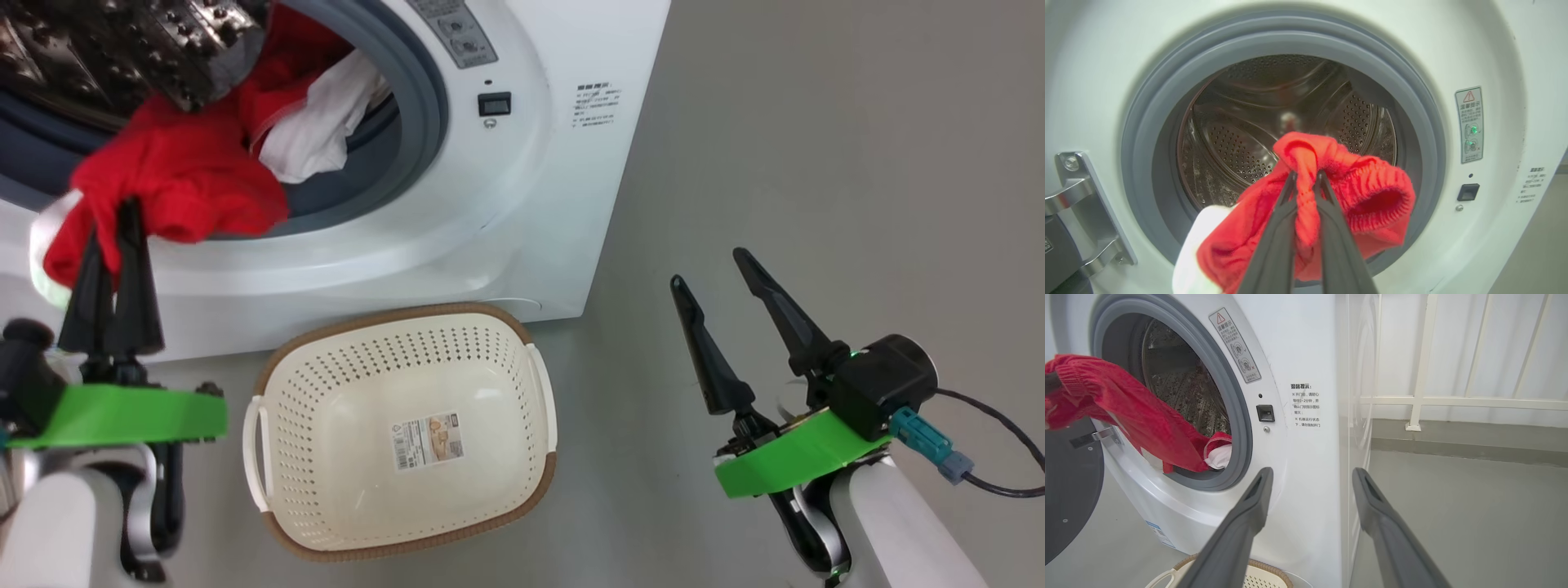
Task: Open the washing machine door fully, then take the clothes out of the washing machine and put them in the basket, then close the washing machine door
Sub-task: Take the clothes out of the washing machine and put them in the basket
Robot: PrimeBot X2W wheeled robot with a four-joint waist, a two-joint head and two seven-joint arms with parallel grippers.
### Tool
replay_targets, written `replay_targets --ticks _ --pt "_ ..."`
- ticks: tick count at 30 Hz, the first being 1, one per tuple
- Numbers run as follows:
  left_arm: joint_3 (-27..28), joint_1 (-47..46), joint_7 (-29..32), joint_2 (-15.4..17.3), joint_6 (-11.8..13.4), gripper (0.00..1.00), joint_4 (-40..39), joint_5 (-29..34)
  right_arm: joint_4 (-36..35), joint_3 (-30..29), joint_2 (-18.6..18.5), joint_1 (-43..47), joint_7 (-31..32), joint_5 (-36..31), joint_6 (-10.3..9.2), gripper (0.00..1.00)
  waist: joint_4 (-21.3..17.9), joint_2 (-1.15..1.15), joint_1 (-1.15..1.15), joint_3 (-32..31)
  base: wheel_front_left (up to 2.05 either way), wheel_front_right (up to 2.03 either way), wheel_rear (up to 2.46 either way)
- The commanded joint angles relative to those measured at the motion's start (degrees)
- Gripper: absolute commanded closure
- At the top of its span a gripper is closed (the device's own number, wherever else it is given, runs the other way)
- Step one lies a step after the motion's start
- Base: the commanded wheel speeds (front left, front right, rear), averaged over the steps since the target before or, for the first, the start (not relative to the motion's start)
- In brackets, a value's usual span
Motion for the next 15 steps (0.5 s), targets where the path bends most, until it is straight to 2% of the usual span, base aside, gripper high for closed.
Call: replay_targets --ticks 1,10,15 --pt "1.8 0.9 0.4 1.6 0.7 1.0 -2.8 -0.1 -1.4 1.1 0.3 0.6 -0.4 0.4 0.35 0.0 0.1 0.0 0.0 -0.3 0.0 0.0 0.0" --pt "0.5 6.3 2.9 -0.7 1.9 1.0 -13.0 -1.5 -1.5 0.7 0.3 0.8 -0.4 0.3 0.35 0.0 0.4 0.0 0.0 -0.8 0.0 0.0 0.0" --pt "0.0 7.9 3.5 -1.5 1.8 1.0 -14.6 -2.6 -1.7 0.8 0.3 0.7 -0.4 0.3 0.35 0.0 0.6 0.0 0.0 -0.3 0.0 0.0 0.0"
